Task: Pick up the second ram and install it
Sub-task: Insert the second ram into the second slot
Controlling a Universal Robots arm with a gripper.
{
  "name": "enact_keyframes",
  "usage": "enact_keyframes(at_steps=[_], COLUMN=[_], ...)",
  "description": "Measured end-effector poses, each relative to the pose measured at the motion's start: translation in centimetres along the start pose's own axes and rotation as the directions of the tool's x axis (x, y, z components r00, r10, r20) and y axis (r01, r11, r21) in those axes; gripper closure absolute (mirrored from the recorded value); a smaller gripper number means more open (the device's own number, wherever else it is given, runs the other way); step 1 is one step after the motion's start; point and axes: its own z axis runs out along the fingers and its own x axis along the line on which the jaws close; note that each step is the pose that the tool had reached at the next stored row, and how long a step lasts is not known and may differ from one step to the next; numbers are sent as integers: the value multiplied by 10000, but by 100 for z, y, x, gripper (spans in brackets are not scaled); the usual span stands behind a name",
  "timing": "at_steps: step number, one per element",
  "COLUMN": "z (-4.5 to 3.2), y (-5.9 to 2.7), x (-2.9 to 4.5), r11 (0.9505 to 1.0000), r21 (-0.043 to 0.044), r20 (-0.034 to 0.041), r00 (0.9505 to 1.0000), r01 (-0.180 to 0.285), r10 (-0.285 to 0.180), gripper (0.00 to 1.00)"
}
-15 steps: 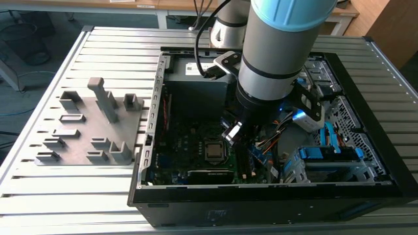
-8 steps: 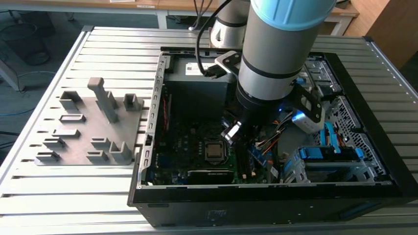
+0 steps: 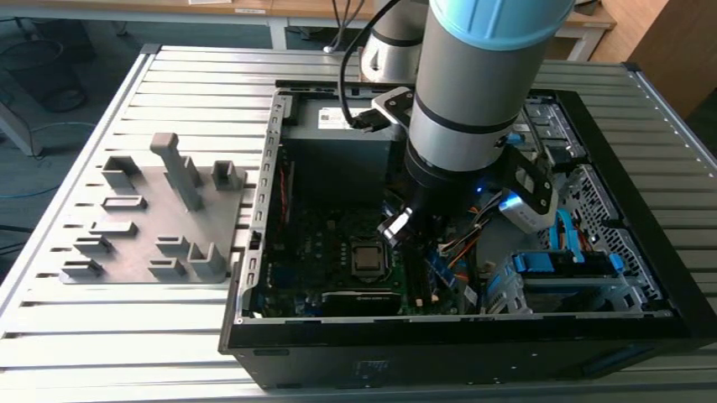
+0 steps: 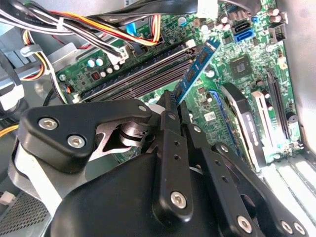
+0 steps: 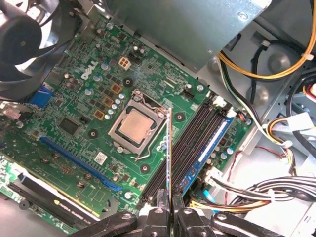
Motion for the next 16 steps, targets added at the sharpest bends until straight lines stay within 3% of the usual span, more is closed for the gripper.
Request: enact_keyframes(at_steps=[16], z=[0], y=[0], x=[0], r11=[9964], r21=[209], r20=[-109], r00=[9965], r01=[-822], r10=[825], gripper=[86])
